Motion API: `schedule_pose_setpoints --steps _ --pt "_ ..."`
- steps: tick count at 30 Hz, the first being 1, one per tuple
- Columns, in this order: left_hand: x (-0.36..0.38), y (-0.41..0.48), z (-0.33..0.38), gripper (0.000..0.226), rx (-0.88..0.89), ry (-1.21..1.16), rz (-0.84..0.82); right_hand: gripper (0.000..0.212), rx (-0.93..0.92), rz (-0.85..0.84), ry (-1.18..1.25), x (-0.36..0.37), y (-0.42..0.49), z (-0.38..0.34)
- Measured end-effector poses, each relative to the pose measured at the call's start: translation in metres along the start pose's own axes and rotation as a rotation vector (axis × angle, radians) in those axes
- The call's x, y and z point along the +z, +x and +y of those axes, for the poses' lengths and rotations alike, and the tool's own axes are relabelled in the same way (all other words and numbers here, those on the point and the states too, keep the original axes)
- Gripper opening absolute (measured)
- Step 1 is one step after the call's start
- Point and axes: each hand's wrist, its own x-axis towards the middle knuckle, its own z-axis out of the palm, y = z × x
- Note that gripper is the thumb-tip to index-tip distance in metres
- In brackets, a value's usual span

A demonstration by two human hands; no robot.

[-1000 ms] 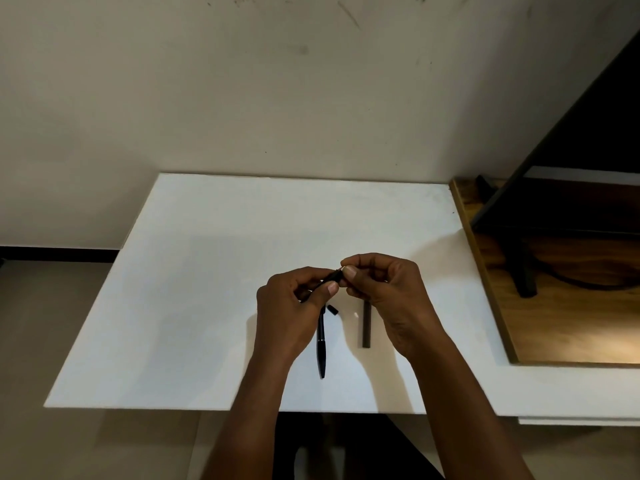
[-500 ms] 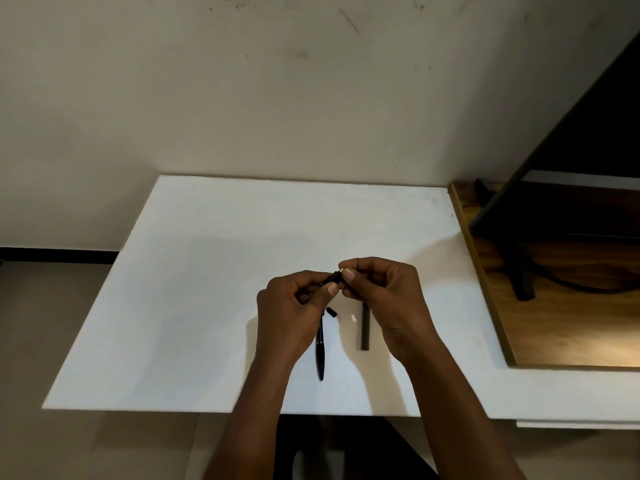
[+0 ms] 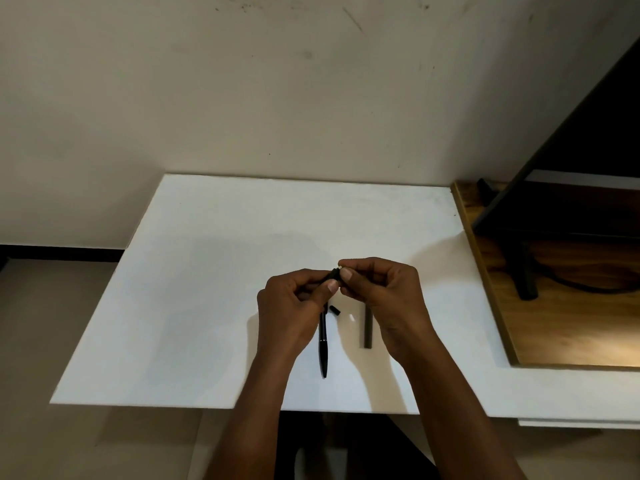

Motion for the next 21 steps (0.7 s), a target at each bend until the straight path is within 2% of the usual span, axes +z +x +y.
schedule_pose_setpoints --steps 2,4,5,7,10,15,21 --pt "-0.002 0.001 0.001 0.013 -0.004 -0.022 0.0 0.016 0.026 -0.03 0.079 -0.001 0.0 -0.002" --pt "-0.002 0.002 0.002 0.015 -0.025 -0.036 0.019 0.02 0.042 -0.004 0.044 -0.002 0.0 -0.004" --pt "-0.004 0.002 0.002 0.016 -0.038 -0.035 0.03 0.019 0.031 0.039 -0.074 -0.003 0.001 -0.003" --pt "-0.006 0.002 0.001 0.022 -0.05 -0.034 0.032 0.012 -0.022 0.123 -0.46 -0.006 0.004 0.002" --pt "-0.008 0.003 0.0 0.032 -0.026 -0.005 0.025 0.005 -0.062 0.065 -0.837 -0.006 0.004 0.007" --pt "-0.006 0.002 0.0 0.032 0.005 0.027 0.021 0.011 -0.109 -0.04 -1.095 0.007 -0.003 0.011" --pt "-0.007 0.002 0.0 0.03 -0.002 0.018 0.01 0.011 -0.13 -0.007 -1.242 0.014 -0.005 0.01"
